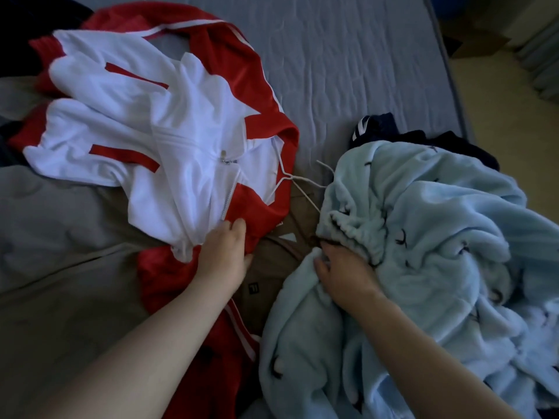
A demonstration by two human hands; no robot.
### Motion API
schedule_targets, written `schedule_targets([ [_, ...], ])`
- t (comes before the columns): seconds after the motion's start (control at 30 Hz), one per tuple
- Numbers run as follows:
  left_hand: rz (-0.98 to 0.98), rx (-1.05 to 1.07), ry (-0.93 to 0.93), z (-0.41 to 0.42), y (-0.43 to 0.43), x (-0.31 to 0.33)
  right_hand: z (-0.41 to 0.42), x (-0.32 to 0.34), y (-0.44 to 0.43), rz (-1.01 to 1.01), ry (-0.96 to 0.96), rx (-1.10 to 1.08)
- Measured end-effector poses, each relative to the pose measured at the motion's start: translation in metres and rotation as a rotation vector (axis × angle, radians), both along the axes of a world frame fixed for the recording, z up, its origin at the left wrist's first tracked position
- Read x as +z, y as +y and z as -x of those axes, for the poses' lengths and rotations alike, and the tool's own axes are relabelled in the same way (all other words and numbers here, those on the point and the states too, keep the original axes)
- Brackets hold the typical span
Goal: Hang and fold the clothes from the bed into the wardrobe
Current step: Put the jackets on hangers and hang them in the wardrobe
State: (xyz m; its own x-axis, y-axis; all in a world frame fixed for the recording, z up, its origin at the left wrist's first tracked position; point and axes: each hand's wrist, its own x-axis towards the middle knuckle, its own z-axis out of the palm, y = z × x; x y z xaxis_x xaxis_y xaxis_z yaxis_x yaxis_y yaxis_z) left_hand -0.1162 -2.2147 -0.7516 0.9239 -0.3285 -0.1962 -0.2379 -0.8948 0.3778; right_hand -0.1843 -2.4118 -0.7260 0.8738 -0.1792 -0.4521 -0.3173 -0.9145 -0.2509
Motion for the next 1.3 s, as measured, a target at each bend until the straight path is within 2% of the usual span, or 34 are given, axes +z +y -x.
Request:
schedule_targets([
  [0.17, 0.007, 0.022, 0.035, 0.0, -0.002, -0.005, 0.042, -0.016, -0.018, 0.175, 0.257, 0.022],
  [0.23, 0.057, 0.027, 0.045, 0.006, 0.001, -0.005, 0.048, -0.012, -0.022, 0.06, 0.25, -0.09],
  [0.37, 0.164, 0.073, 0.084, 0.013, 0.011, 0.001, 0.041, 0.0, -0.018, -0.253, 0.072, -0.214],
  [0.47, 0.211, 0.092, 0.112, 0.019, 0.017, 0.006, 0.035, 0.021, -0.024, -0.382, -0.29, -0.192],
  [0.53, 0.216, 0.099, 0.125, 0.021, 0.023, 0.007, 0.031, 0.031, -0.031, -0.282, -0.427, -0.101],
  [0.57, 0.213, 0.105, 0.126, 0.021, 0.025, 0.007, 0.029, 0.032, -0.035, -0.205, -0.417, -0.092],
  [0.67, 0.209, 0.134, 0.115, 0.022, 0.027, 0.009, 0.032, 0.022, -0.051, 0.022, -0.192, -0.143],
  [0.73, 0.21, 0.15, 0.116, 0.023, 0.024, 0.009, 0.039, 0.012, -0.062, 0.104, -0.064, -0.154],
  [0.9, 0.226, 0.152, 0.092, 0.019, 0.019, 0.011, 0.03, 0.006, -0.076, -0.002, -0.021, -0.199],
  [1.03, 0.245, 0.161, 0.095, 0.022, 0.019, 0.014, 0.025, 0.021, -0.066, -0.043, -0.096, -0.22],
  [1.2, 0.295, 0.165, 0.089, 0.023, 0.021, 0.02, 0.012, 0.048, -0.032, 0.094, -0.418, -0.186],
  [1.3, 0.324, 0.179, 0.094, 0.022, 0.023, 0.022, 0.003, 0.051, -0.006, -0.026, -0.499, -0.154],
])
